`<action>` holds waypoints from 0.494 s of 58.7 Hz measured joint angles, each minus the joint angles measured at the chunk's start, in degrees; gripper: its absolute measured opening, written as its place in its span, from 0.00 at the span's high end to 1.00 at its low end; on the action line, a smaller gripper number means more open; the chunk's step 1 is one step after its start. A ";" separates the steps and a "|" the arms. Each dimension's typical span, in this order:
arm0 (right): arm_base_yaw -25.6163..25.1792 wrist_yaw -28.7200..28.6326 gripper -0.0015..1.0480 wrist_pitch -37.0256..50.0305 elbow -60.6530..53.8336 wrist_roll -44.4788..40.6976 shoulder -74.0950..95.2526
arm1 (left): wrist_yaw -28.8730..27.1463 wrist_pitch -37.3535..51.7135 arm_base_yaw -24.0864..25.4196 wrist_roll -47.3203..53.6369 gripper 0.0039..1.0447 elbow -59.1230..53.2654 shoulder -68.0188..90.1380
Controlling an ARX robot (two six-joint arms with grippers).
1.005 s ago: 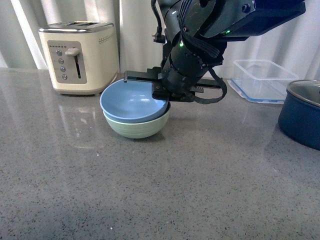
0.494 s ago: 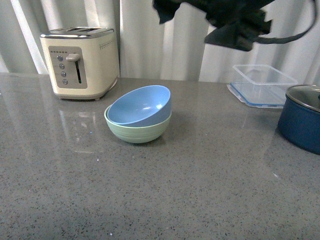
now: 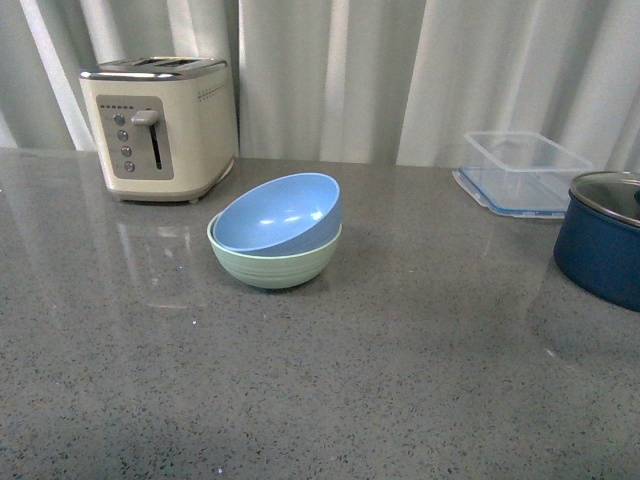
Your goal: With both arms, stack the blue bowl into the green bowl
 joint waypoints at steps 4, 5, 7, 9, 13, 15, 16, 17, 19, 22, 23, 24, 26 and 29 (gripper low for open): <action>-1.22 -1.03 0.84 0.63 -3.04 -0.42 -2.58 | 0.00 0.00 0.00 0.00 0.06 0.00 0.00; -1.36 -1.16 0.85 0.70 -3.41 -0.46 -2.91 | 0.00 0.00 0.00 0.00 0.06 0.00 0.00; -1.84 -1.57 0.90 0.85 -4.46 -0.52 -3.87 | -0.02 0.00 0.00 0.00 0.06 0.00 0.00; -2.29 -2.03 0.95 0.94 -5.49 -0.59 -4.81 | 0.00 0.00 0.00 0.02 0.06 0.00 0.00; -3.28 -3.02 0.99 0.96 -7.85 -0.90 -7.04 | 0.00 0.00 0.00 0.00 0.06 0.00 0.00; -3.80 -3.54 0.99 0.96 -9.16 -0.90 -8.33 | 0.00 0.00 0.00 0.00 0.06 0.00 0.00; -4.07 -3.76 0.99 0.94 -9.77 -0.92 -8.98 | 0.00 0.00 0.00 0.00 0.06 0.00 0.00; -4.42 -4.09 0.99 0.87 -10.62 -0.90 -9.94 | 0.00 0.00 0.00 0.00 0.06 0.00 0.00; -5.01 -4.66 0.99 0.66 -11.93 -0.92 -11.58 | 0.00 0.00 0.00 0.00 0.06 0.00 0.00; -5.53 -5.20 0.99 0.22 -13.11 -0.92 -13.22 | 0.00 0.00 0.00 0.00 0.06 0.00 0.00; -5.64 -5.27 0.99 0.11 -13.35 -0.92 -13.55 | 0.00 0.00 0.00 0.00 0.06 0.00 0.00; -5.81 -5.46 0.99 -0.07 -13.81 -0.92 -14.21 | 0.00 0.00 0.00 0.00 0.06 0.00 0.00; -6.29 -5.92 0.99 -0.68 -14.86 -0.92 -15.85 | 0.00 0.00 0.00 0.00 0.06 0.00 0.00; -6.82 -6.51 0.99 -1.40 -15.80 -0.90 -17.46 | 0.00 0.00 0.00 0.00 0.06 0.00 0.00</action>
